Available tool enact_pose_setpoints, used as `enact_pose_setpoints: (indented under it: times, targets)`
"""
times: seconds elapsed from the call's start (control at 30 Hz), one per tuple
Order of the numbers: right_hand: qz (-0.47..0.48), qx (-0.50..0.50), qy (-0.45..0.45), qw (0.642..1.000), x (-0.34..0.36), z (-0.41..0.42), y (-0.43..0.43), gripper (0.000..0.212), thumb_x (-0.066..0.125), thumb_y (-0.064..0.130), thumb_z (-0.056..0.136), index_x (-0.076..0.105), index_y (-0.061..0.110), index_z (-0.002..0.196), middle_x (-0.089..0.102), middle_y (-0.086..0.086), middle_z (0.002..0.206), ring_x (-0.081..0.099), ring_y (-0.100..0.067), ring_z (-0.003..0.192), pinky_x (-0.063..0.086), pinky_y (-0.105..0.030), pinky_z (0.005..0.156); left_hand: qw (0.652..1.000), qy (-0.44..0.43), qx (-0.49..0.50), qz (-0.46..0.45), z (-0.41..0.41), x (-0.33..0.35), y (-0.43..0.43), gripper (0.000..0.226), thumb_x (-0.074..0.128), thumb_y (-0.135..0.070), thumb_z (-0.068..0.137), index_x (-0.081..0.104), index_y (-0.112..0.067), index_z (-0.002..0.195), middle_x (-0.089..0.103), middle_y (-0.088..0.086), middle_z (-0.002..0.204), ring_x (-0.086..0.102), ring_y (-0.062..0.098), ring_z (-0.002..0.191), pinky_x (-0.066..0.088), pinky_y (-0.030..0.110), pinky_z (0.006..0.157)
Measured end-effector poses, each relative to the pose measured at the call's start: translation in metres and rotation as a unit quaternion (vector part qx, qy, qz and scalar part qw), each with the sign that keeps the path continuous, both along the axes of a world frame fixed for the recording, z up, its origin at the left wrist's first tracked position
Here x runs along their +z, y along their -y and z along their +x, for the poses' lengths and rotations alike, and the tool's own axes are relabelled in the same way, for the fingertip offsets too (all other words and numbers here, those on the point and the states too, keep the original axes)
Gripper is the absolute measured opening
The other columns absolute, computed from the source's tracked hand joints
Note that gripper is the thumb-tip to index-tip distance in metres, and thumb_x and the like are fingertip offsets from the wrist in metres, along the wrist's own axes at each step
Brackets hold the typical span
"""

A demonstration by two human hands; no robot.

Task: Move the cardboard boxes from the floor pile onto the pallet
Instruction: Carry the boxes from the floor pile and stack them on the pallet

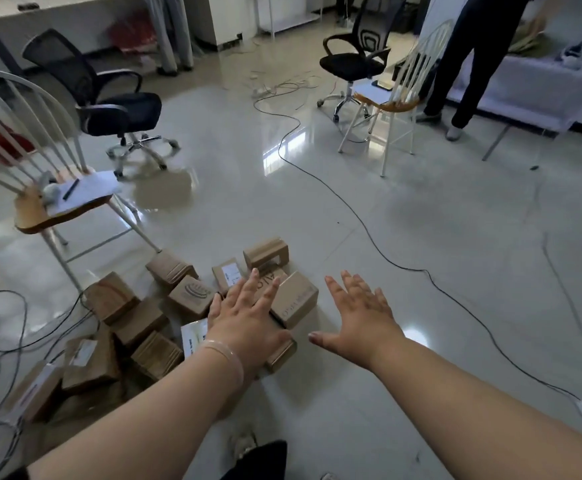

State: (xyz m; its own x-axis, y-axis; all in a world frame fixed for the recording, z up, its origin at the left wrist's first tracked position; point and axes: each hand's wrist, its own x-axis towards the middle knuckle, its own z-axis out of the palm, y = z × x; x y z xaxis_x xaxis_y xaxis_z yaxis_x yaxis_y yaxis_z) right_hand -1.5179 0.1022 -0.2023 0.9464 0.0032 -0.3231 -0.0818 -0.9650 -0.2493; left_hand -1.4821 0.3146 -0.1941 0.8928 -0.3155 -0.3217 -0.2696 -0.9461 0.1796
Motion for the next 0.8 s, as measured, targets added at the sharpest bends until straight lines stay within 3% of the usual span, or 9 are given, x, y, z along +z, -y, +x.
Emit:
enact_pose_setpoints:
  times: [0.27,0.5,0.8]
  targets:
    - [-0.011,-0.014,-0.03,0.999,-0.028,0.069,0.002,0.104,0.046,0.078,0.081,-0.017,0.037,0.154,-0.021,0.003,0.164,-0.02,-0.016,0.15,-0.012,-0.042,0.119,0.999,-0.031,-0.026,0.007,0.078,-0.037,-0.006,0.088,0.038,-0.072,0.087,-0.025,-0.049,0.145,-0.028,-0.008,0.159,-0.02,0.018,0.148,-0.009,0.048,0.12]
    - [0.001,-0.074,-0.054,0.996,-0.055,0.139,0.009,0.103,0.049,0.075,0.083,-0.014,0.036,0.155,-0.018,0.003,0.164,-0.018,-0.016,0.15,-0.01,-0.043,0.12,0.994,-0.043,-0.096,0.016,0.166,-0.073,-0.014,0.087,0.039,-0.071,0.088,-0.022,-0.049,0.146,-0.027,-0.009,0.159,-0.02,0.017,0.147,-0.016,0.043,0.112]
    - [0.066,-0.147,-0.12,0.98,-0.17,0.181,0.037,0.102,0.049,0.074,0.084,-0.012,0.035,0.155,-0.014,0.005,0.165,-0.014,-0.015,0.151,-0.008,-0.041,0.12,0.988,-0.1,-0.112,0.038,0.228,-0.164,0.027,0.086,0.04,-0.068,0.09,-0.021,-0.048,0.148,-0.031,-0.012,0.157,-0.021,0.013,0.147,-0.011,0.045,0.12]
